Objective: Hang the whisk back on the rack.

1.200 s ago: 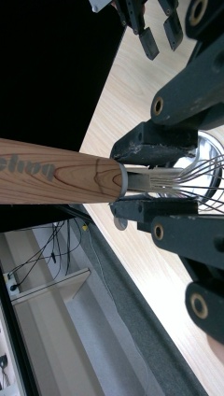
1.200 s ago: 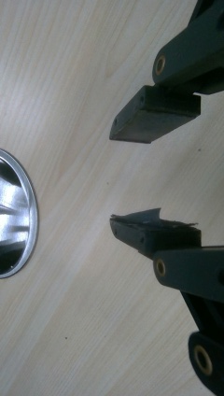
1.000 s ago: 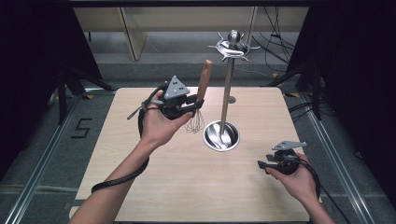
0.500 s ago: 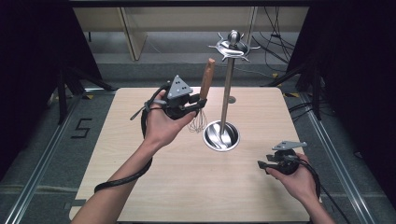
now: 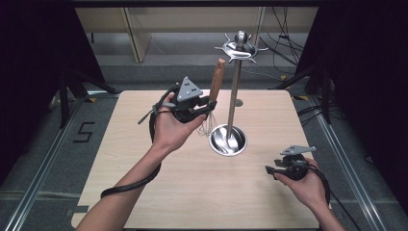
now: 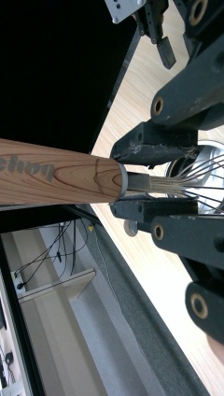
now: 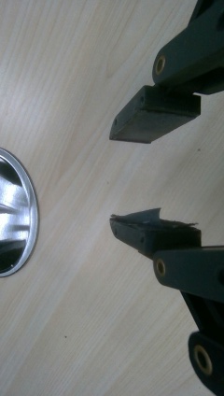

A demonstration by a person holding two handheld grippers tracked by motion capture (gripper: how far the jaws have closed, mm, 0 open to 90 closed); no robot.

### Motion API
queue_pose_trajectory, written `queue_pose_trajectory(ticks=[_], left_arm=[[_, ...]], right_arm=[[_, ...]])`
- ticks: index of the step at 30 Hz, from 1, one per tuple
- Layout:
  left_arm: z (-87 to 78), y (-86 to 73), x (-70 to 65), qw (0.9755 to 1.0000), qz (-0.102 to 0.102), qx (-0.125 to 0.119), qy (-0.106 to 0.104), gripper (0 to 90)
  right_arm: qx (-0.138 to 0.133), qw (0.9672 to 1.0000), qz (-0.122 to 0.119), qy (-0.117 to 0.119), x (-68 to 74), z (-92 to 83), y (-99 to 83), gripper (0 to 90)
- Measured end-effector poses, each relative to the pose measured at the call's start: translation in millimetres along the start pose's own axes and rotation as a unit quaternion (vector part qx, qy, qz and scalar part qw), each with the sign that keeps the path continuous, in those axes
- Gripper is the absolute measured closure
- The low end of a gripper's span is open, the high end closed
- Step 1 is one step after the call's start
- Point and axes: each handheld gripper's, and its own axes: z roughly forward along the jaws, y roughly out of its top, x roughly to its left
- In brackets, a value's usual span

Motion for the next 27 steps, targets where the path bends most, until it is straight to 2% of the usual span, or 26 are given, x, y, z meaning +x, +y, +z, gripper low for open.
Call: queue_pose_trajectory(ticks=[6, 8, 10, 13, 21, 23, 24, 26, 27], left_arm=[[1.9, 1.4, -0.9, 1.0, -0.008, -0.004, 0.002, 71.9], [2.6, 2.4, -1.8, 1.0, -0.007, -0.004, 0.003, 71.9], [3.6, 4.2, -3.0, 1.0, -0.006, -0.004, 0.002, 71.9], [4.7, 7.0, -4.7, 0.9999, -0.002, -0.006, 0.008, 71.9], [7.1, 9.9, -8.6, 0.9999, -0.004, -0.008, 0.007, 71.9], [7.6, 10.4, -8.3, 0.9999, -0.004, -0.007, 0.009, 71.9], [8.3, 11.1, -8.5, 0.9999, -0.004, -0.007, 0.009, 71.9], [9.1, 12.8, -9.4, 0.9999, -0.004, -0.006, 0.01, 71.9], [9.8, 13.6, -10.1, 0.9999, -0.005, -0.008, 0.011, 71.9]], right_arm=[[0.001, 1.0, -0.001, 0.001, -0.4, 0.6, 0.1, 51.7], [-0.003, 0.9999, -0.012, -0.001, -1.6, 1.5, -0.5, 51.7], [-0.002, 0.9999, -0.011, -0.001, -1.4, 1.5, -0.4, 51.7], [-0.005, 1.0, 0.005, 0.0, 1.2, 2.0, 0.2, 51.7], [0.003, 1.0, 0.003, 0.003, 2.2, 0.1, 0.7, 51.7], [-0.01, 0.9999, -0.004, 0.002, 1.6, 1.7, -0.4, 51.7], [-0.001, 1.0, -0.006, 0.002, 1.2, 0.0, 0.3, 51.7], [-0.001, 1.0, 0.004, 0.004, 2.1, -0.6, 0.9, 51.7], [-0.002, 1.0, -0.002, 0.003, 1.2, 0.1, 0.5, 51.7]])
